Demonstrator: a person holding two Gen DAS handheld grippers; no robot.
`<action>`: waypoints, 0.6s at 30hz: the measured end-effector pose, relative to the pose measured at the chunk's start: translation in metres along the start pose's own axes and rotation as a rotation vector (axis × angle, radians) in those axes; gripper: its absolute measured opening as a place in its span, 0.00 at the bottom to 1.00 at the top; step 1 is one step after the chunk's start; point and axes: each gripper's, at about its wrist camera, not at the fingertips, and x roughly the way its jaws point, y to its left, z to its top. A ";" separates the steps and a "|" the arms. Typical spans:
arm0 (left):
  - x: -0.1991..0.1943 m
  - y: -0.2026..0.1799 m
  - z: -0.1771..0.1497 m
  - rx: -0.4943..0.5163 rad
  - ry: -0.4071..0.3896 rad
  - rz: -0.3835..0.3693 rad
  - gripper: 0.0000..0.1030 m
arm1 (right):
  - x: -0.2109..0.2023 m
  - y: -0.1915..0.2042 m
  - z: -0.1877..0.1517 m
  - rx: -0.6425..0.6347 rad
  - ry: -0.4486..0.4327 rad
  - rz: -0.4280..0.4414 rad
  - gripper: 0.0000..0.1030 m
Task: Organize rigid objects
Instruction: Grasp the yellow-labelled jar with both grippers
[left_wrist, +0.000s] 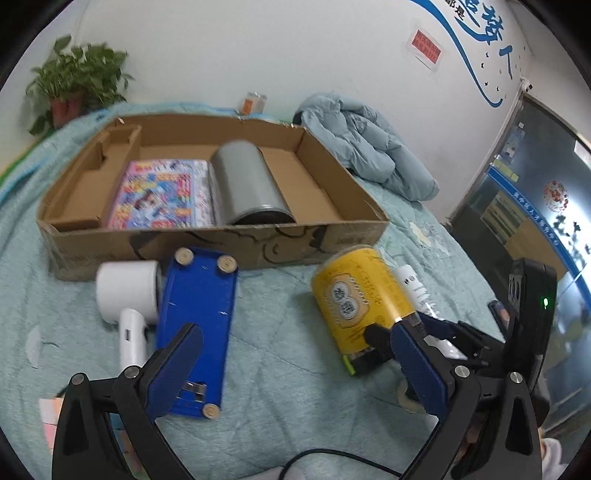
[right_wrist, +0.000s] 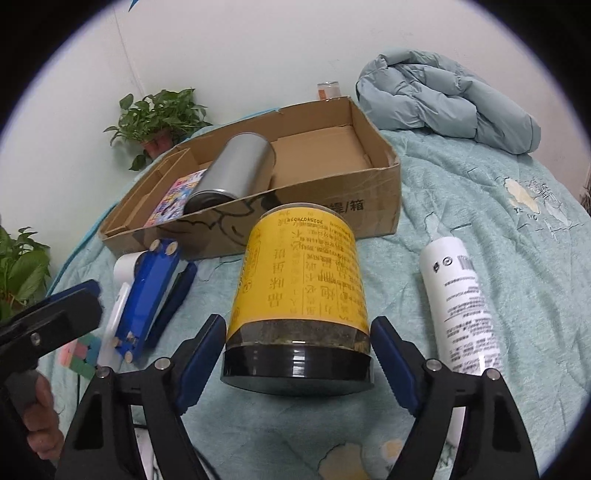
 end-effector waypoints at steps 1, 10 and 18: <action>0.005 0.001 0.001 -0.015 0.024 -0.033 0.99 | -0.002 0.003 -0.003 -0.011 0.000 0.010 0.78; 0.065 0.000 0.032 -0.118 0.172 -0.148 0.97 | -0.001 -0.013 0.004 0.096 0.026 0.134 0.79; 0.114 -0.012 0.040 -0.106 0.323 -0.233 0.85 | 0.018 -0.013 0.005 0.096 0.091 0.189 0.83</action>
